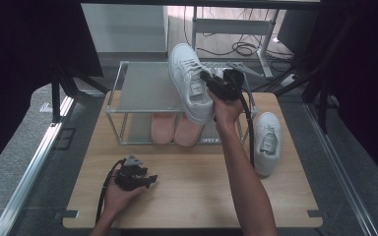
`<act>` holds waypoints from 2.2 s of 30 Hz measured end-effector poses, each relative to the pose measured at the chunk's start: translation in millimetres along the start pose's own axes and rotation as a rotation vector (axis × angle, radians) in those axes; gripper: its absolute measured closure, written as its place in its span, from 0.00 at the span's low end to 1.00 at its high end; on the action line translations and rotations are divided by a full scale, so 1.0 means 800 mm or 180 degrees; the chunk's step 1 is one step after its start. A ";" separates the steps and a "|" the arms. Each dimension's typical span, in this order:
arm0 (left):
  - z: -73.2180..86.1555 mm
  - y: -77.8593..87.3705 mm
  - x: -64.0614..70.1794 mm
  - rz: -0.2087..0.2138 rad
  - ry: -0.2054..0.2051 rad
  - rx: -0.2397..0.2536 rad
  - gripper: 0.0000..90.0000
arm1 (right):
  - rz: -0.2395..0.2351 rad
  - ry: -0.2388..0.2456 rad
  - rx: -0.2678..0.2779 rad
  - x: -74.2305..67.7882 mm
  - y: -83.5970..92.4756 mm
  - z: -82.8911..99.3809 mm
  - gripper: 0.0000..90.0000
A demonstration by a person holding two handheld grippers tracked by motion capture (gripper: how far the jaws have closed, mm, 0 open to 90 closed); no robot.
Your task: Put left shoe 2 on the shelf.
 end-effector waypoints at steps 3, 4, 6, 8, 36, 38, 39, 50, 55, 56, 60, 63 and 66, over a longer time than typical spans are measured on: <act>0.000 0.000 -0.001 0.0003 -0.0006 -0.0005 0.51 | 0.0008 -0.0058 -0.0006 -0.001 -0.010 -0.001 0.91; 0.000 0.000 -0.001 -0.0003 0.0014 -0.0003 0.51 | 0.0011 -0.0060 -0.0011 -0.001 -0.013 -0.001 0.91; 0.000 0.000 -0.002 -0.0002 0.0014 -0.0005 0.51 | 0.0034 -0.0071 -0.0016 0.000 -0.018 -0.001 0.91; 0.000 0.000 -0.003 0.0004 0.0007 -0.0002 0.51 | 0.0055 -0.0104 -0.0020 0.000 -0.024 0.000 0.91; -0.001 0.003 -0.004 0.0025 0.0027 0.0023 0.51 | 0.0223 -0.0404 -0.0114 -0.012 -0.091 0.000 0.90; -0.001 0.003 -0.005 0.0024 0.0025 0.0019 0.51 | 0.0237 -0.0420 -0.0121 -0.013 -0.096 0.001 0.90; -0.001 0.002 -0.005 0.0028 0.0029 0.0016 0.51 | 0.0243 -0.0422 -0.0125 -0.013 -0.099 0.002 0.89; -0.001 0.004 -0.006 0.0026 0.0057 0.0033 0.51 | 0.0262 -0.0587 -0.0247 -0.016 -0.123 0.013 0.87; -0.001 0.003 -0.005 0.0031 0.0025 0.0025 0.51 | 0.0216 -0.0589 -0.0364 -0.013 -0.128 0.017 0.79; -0.001 0.003 -0.005 0.0031 0.0025 0.0025 0.51 | 0.0188 -0.0610 -0.0380 -0.011 -0.130 0.020 0.76; 0.000 0.002 -0.005 0.0023 0.0034 0.0022 0.51 | 0.0071 -0.0581 -0.0297 -0.010 -0.132 0.016 0.66; 0.000 0.002 -0.005 0.0025 0.0016 0.0014 0.51 | 0.0049 -0.0505 -0.0243 -0.012 -0.126 0.009 0.66; 0.000 0.001 -0.003 0.0034 0.0010 0.0012 0.51 | 0.0040 -0.0418 -0.0199 -0.013 -0.117 0.004 0.69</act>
Point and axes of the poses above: each handheld gripper's, and its own axes: y roughly backward along the jaws, z roughly out of its underside, x roughly to its right, the point moved 7 cm from there along -y, roughly forward along the jaws, and after that the axes turned 13 degrees about y, right-handed, at the moved point
